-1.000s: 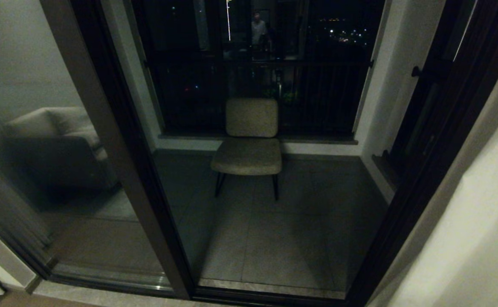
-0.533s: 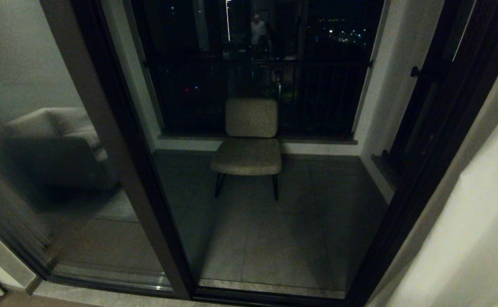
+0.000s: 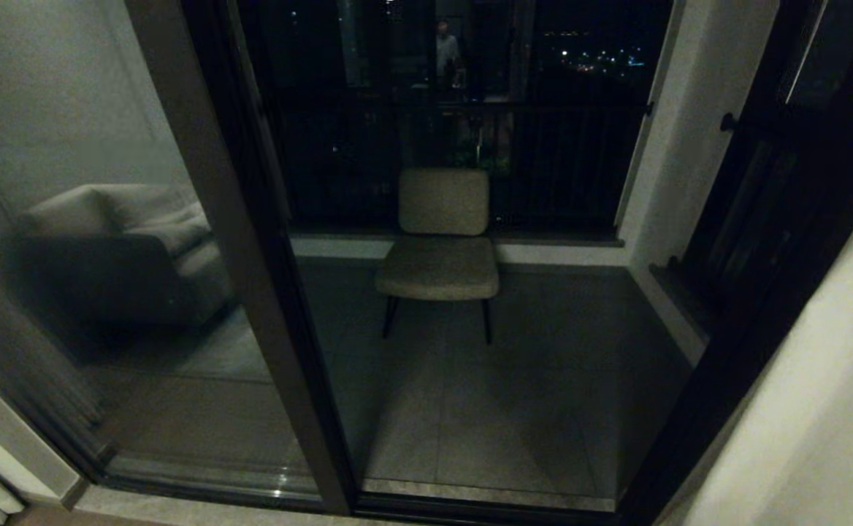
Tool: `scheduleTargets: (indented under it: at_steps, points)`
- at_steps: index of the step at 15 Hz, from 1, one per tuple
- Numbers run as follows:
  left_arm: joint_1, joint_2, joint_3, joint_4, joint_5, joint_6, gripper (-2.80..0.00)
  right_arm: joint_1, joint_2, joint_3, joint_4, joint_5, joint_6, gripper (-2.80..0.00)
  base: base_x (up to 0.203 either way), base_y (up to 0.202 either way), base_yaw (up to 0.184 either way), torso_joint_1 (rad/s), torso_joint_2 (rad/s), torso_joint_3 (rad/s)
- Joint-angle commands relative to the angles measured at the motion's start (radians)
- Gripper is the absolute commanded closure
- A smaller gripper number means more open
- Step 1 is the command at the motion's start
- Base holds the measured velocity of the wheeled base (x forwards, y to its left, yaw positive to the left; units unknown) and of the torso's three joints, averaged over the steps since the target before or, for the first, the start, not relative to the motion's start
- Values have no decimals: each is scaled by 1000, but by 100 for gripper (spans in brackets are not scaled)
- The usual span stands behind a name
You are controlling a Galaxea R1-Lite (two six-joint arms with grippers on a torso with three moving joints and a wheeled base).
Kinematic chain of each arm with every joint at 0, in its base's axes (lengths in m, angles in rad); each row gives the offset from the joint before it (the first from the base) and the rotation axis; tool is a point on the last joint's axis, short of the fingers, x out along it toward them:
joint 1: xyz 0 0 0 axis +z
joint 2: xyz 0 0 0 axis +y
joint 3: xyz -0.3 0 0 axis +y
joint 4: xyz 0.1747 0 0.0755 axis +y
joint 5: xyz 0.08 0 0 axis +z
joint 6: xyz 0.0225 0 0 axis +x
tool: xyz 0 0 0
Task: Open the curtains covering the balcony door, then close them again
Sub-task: Close the inner curtains on both sides
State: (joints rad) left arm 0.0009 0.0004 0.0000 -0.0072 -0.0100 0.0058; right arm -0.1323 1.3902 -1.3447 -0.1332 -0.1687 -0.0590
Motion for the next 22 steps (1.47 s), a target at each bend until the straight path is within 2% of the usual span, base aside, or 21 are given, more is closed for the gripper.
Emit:
scheduleTargets:
  at_steps: [1,7,11,14,22]
  points:
    - [1,0,0,0,-1,0,0,5,0,2,0,0,-1,0,0,190,1,2,7,6]
    - [1,0,0,0,-2,0,0,72,7,-5,-38,-4,-6,0,0,195,0,2,2,3]
    - [1,0,0,0,-2,0,0,119,44,-14,-105,-4,-51,0,0,182,1,10,1,1]
    - [1,1,0,0,-2,0,0,165,67,-33,-108,-10,-53,0,0,191,0,1,3,1]
    - [1,0,0,0,-2,0,0,218,134,-88,-110,-17,-53,0,0,193,0,5,3,2]
